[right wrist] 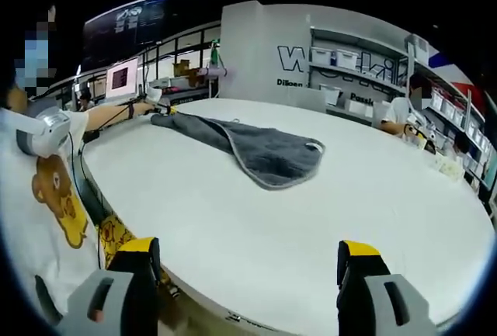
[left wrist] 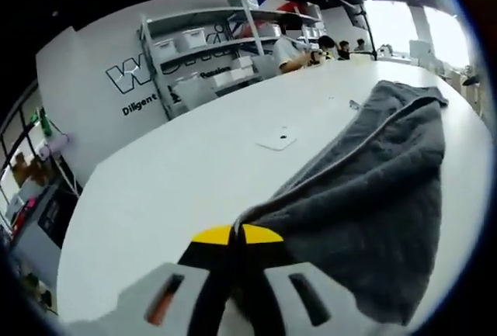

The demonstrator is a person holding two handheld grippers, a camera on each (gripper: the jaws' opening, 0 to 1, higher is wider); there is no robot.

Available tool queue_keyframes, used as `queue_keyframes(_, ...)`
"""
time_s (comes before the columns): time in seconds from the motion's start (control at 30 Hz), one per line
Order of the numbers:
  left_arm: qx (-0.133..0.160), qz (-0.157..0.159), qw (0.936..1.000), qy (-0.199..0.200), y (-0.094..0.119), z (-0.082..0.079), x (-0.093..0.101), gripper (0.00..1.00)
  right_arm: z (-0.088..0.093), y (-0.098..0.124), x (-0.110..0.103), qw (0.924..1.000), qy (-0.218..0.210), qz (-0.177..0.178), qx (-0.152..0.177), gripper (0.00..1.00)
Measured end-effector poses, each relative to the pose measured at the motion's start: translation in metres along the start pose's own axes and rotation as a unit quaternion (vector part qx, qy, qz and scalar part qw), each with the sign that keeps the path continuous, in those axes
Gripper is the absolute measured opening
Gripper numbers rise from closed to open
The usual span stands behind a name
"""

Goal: Fold the towel on the table until its edges align and the towel forms a compact rectangular stack.

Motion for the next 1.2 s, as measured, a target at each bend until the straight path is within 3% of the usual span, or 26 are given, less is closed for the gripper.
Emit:
queue_keyframes(0.37,0.01,-0.013,0.9989,0.044,0.016,-0.005,-0.005,0.18,-0.002,0.001,-0.004,0.9999,0.005,-0.004,0.008,0.99)
queue_keyframes(0.53,0.047,-0.02,0.997,0.058,0.038,-0.02,-0.007,0.24,-0.004,0.005,-0.006,0.9999,0.006,-0.002,0.016,0.99)
queue_keyframes(0.63,0.084,-0.011,0.9932,0.079,0.055,-0.032,-0.003,0.25,-0.005,0.007,-0.006,0.9997,0.01,-0.002,0.021,0.99)
queue_keyframes(0.77,0.118,0.008,0.9904,0.071,0.085,-0.043,0.012,0.27,-0.006,0.009,-0.006,0.9995,0.014,-0.004,0.029,0.99)
queue_keyframes(1.1,0.135,0.053,0.9876,0.06,0.151,-0.044,0.062,0.39,-0.005,0.009,-0.012,0.9984,0.019,-0.006,0.054,0.99)
queue_keyframes(1.2,0.127,0.067,0.9884,0.047,0.172,-0.036,0.085,0.45,-0.005,0.009,-0.013,0.998,0.019,-0.006,0.06,0.99)
Point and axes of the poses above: the point that each gripper's makers call its tool centre point, and the gripper's own axes: y roughly backward along the fingers, x roughly to its right, z roughly out of its underside, the point moved 7 cm from there along y, roughly backward along the fingers, and after that the axes turned 12 degrees about y, right-handed, at the moved point
